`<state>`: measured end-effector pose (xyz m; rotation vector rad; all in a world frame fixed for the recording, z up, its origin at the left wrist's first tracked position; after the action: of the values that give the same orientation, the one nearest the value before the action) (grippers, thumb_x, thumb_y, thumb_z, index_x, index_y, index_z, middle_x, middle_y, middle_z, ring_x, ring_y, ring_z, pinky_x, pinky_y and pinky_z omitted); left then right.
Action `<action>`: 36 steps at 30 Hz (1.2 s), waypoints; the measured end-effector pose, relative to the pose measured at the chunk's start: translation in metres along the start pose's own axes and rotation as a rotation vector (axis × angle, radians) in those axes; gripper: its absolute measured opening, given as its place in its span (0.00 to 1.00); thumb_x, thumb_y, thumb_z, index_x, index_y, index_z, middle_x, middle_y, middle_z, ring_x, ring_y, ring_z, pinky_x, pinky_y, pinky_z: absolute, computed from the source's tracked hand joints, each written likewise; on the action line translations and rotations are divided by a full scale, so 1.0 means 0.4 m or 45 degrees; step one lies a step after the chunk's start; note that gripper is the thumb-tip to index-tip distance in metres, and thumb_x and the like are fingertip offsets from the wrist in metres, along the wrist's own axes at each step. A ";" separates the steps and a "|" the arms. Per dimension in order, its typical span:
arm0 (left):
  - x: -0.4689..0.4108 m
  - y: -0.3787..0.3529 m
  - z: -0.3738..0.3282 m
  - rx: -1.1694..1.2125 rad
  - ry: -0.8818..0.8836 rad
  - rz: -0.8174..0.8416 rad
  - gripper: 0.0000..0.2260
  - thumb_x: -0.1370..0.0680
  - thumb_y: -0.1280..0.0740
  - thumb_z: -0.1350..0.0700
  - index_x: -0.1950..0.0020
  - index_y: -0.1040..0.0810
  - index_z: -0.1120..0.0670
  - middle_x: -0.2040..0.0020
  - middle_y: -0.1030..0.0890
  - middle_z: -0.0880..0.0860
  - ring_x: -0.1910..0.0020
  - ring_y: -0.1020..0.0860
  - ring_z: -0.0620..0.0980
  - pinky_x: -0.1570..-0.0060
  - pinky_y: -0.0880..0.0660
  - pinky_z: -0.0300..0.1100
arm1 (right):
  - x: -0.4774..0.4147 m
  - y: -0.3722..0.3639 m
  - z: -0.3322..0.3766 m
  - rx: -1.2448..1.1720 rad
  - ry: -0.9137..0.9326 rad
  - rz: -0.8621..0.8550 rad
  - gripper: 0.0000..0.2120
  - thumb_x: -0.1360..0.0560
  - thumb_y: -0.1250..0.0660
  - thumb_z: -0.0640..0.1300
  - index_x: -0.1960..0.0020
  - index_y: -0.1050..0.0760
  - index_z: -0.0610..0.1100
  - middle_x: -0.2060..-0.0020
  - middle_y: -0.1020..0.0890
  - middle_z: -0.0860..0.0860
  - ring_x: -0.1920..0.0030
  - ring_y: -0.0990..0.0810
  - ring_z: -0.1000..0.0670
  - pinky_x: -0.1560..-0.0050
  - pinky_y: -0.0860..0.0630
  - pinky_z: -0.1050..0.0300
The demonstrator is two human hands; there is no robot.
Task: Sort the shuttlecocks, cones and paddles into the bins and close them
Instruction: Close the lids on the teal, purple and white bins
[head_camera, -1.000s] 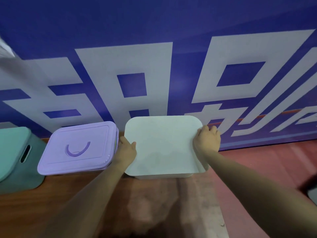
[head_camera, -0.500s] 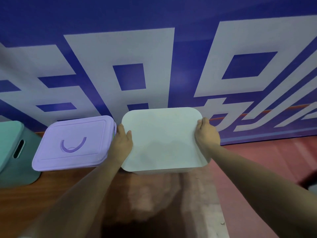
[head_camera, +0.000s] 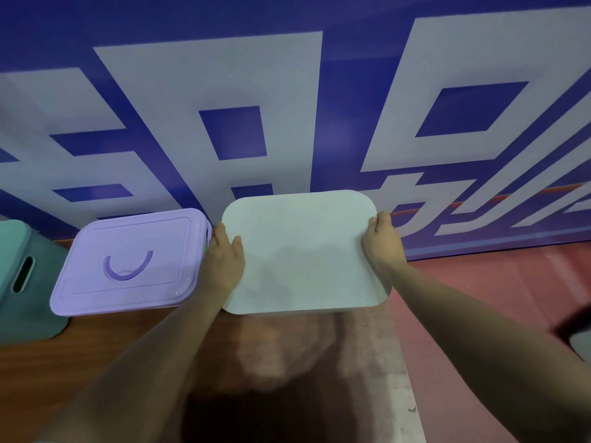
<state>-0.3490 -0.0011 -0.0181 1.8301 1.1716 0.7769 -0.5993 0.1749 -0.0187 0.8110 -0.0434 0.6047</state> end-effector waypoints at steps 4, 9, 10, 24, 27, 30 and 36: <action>-0.007 -0.005 -0.007 0.047 0.066 0.034 0.22 0.16 0.47 0.52 0.24 0.43 0.58 0.28 0.32 0.61 0.37 0.27 0.64 0.40 0.28 0.53 | -0.030 0.007 0.020 0.019 -0.030 0.060 0.15 0.18 0.56 0.52 0.41 0.36 0.46 0.51 0.25 0.47 0.51 0.24 0.43 0.52 0.30 0.48; -0.034 -0.010 0.015 0.068 0.091 0.107 0.23 0.16 0.49 0.49 0.22 0.48 0.52 0.27 0.33 0.57 0.36 0.27 0.63 0.38 0.30 0.54 | -0.049 -0.002 0.024 0.063 -0.010 -0.004 0.22 0.17 0.57 0.58 0.39 0.33 0.46 0.50 0.24 0.49 0.51 0.25 0.46 0.52 0.29 0.49; -0.042 -0.011 0.019 0.058 0.104 0.122 0.23 0.16 0.50 0.48 0.22 0.47 0.51 0.28 0.31 0.57 0.38 0.26 0.63 0.39 0.30 0.54 | -0.052 -0.004 0.022 0.065 -0.002 -0.032 0.21 0.17 0.56 0.58 0.40 0.32 0.46 0.51 0.23 0.49 0.51 0.24 0.46 0.53 0.28 0.50; -0.003 0.005 0.031 0.130 0.111 0.049 0.16 0.16 0.47 0.49 0.30 0.37 0.53 0.42 0.23 0.59 0.51 0.22 0.61 0.48 0.25 0.52 | -0.047 0.005 -0.010 0.072 0.031 -0.031 0.24 0.18 0.54 0.57 0.40 0.28 0.42 0.51 0.21 0.46 0.51 0.23 0.43 0.50 0.26 0.48; 0.011 0.009 0.060 0.068 0.130 0.090 0.17 0.17 0.46 0.47 0.31 0.36 0.53 0.44 0.21 0.57 0.53 0.21 0.56 0.47 0.22 0.52 | -0.030 0.014 -0.010 0.209 0.080 -0.030 0.24 0.18 0.54 0.55 0.42 0.27 0.40 0.53 0.21 0.44 0.54 0.25 0.43 0.53 0.29 0.50; -0.018 0.013 0.043 0.073 0.121 0.060 0.19 0.17 0.45 0.49 0.28 0.37 0.55 0.34 0.26 0.58 0.39 0.25 0.58 0.38 0.28 0.53 | -0.032 0.018 0.018 0.241 0.104 -0.045 0.19 0.18 0.53 0.52 0.39 0.31 0.43 0.49 0.21 0.44 0.54 0.25 0.42 0.53 0.29 0.49; -0.058 -0.003 -0.028 -0.120 -0.116 -0.033 0.22 0.16 0.46 0.53 0.23 0.41 0.58 0.29 0.31 0.60 0.31 0.31 0.58 0.31 0.36 0.46 | -0.055 0.006 0.032 0.256 0.232 -0.035 0.17 0.16 0.55 0.52 0.32 0.36 0.52 0.49 0.19 0.45 0.54 0.24 0.41 0.56 0.29 0.50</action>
<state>-0.3676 -0.0190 -0.0152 1.7506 1.0805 0.7144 -0.6163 0.1567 -0.0139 0.9462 0.1976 0.6618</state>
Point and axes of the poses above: each hand's wrist, its own x-axis away from the middle knuckle, its own y-axis out of the back of the hand, z = x × y, the point moved 2 cm from there along -x, towards the middle knuckle
